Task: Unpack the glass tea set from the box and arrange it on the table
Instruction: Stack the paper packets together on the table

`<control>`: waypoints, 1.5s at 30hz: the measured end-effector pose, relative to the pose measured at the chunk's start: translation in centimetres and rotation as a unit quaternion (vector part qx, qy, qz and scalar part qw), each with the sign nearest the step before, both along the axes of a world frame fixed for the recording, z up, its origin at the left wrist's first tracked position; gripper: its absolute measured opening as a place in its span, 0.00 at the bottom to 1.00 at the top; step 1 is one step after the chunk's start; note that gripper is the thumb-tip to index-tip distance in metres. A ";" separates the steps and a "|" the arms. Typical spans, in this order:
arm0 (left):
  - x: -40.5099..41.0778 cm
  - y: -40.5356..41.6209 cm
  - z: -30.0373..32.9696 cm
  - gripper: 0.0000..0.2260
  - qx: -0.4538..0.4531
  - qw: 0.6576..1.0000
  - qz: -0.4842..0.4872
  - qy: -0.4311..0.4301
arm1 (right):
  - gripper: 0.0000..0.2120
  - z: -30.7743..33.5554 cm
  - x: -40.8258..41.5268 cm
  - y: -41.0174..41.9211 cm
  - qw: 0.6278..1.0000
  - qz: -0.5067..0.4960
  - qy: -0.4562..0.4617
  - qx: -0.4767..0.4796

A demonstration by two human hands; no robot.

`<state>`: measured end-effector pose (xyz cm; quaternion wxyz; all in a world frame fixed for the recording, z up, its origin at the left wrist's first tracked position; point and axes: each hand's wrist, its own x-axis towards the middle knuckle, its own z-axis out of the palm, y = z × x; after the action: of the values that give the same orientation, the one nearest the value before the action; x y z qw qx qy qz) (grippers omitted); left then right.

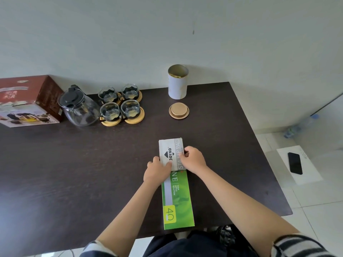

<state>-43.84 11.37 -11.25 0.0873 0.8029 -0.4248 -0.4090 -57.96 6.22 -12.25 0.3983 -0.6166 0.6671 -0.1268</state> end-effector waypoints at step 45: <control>3.0 16.4 -8.0 0.24 -0.379 0.866 -0.325 0.017 | 0.30 -6.4 -6.2 17.7 0.926 0.266 0.018 -0.267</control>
<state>-40.87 27.79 -19.22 0.2543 0.5172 -0.7826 -0.2354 -64.15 23.93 -18.69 0.2256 -0.8572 0.4271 -0.1784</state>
